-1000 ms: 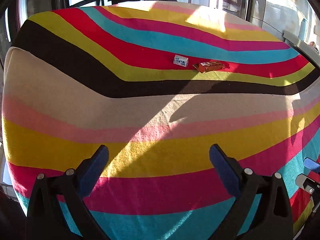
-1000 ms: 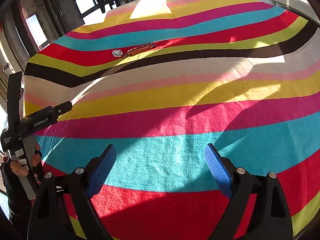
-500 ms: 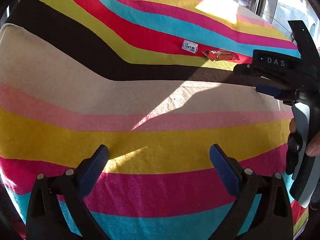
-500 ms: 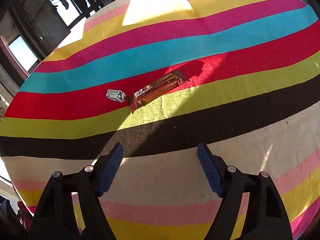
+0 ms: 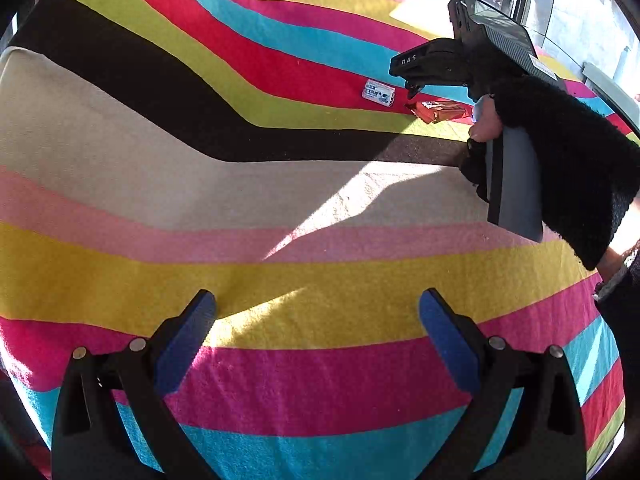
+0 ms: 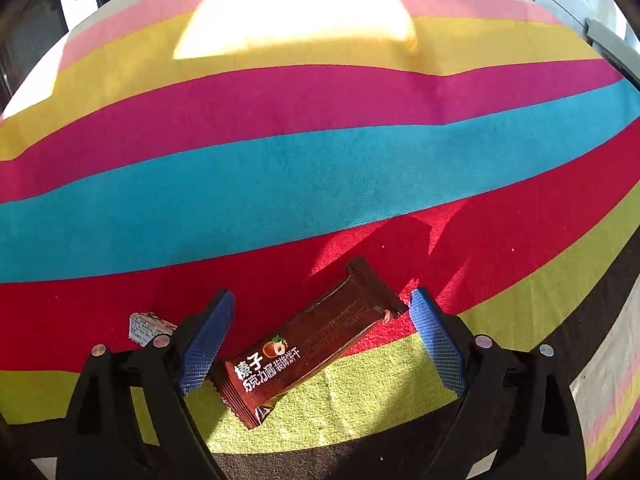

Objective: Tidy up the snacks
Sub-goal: 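Grasp the brown chocolate bar with the right tool, then grasp the small white packet with the left tool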

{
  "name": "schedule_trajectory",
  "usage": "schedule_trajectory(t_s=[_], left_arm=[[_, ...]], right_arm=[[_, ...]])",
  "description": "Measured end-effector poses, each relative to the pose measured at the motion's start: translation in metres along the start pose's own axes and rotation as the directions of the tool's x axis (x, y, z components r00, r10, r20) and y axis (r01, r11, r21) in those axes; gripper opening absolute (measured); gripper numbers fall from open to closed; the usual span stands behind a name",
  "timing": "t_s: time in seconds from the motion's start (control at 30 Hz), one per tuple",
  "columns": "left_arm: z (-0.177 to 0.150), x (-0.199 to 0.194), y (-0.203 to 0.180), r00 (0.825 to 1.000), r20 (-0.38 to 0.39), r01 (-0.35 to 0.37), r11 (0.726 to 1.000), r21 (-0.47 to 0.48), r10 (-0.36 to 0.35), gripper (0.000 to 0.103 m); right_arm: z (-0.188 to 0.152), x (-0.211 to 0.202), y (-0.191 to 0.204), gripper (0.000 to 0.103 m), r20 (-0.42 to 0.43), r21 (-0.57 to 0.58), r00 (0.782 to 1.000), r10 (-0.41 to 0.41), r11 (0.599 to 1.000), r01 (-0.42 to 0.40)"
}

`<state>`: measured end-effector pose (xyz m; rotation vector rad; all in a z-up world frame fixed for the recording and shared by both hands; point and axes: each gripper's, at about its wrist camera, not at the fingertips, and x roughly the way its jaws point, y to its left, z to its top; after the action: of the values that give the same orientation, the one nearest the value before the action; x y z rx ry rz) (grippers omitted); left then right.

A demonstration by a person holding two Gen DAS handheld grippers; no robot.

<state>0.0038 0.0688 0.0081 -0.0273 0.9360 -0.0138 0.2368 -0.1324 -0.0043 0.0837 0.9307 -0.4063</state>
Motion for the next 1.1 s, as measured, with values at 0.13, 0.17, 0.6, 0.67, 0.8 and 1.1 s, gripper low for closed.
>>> schedule_trajectory(t_s=[0.13,0.17,0.6,0.67,0.8,1.1], left_arm=[[0.000,0.000,0.001,1.000,0.001,0.003,1.000,-0.001,-0.003,0.101],[0.000,0.000,0.001,1.000,0.001,0.004,1.000,-0.002,-0.004,0.101],[0.000,0.000,-0.001,1.000,-0.004,-0.012,1.000,0.007,0.012,0.101],[0.000,0.001,-0.002,1.000,-0.007,-0.019,1.000,0.012,0.019,0.101],[0.002,0.003,-0.004,0.999,-0.015,-0.032,0.999,0.026,0.032,0.101],[0.014,0.008,-0.003,0.997,-0.074,-0.024,0.999,0.022,0.026,0.101]], right_arm=[[-0.021,-0.018,-0.010,0.065,0.027,-0.130,0.998,0.059,0.990,-0.055],[-0.027,-0.022,-0.014,0.063,0.029,-0.148,0.998,0.060,0.987,-0.055],[-0.067,-0.042,-0.035,0.083,0.023,-0.182,0.995,0.097,0.979,-0.091],[-0.072,-0.047,-0.039,0.063,0.028,-0.212,0.990,0.139,0.969,-0.130],[-0.078,-0.055,-0.053,0.028,0.044,-0.261,0.986,0.162,0.954,-0.145],[-0.130,-0.096,-0.115,0.026,0.043,-0.252,0.979,0.200,0.950,-0.183]])
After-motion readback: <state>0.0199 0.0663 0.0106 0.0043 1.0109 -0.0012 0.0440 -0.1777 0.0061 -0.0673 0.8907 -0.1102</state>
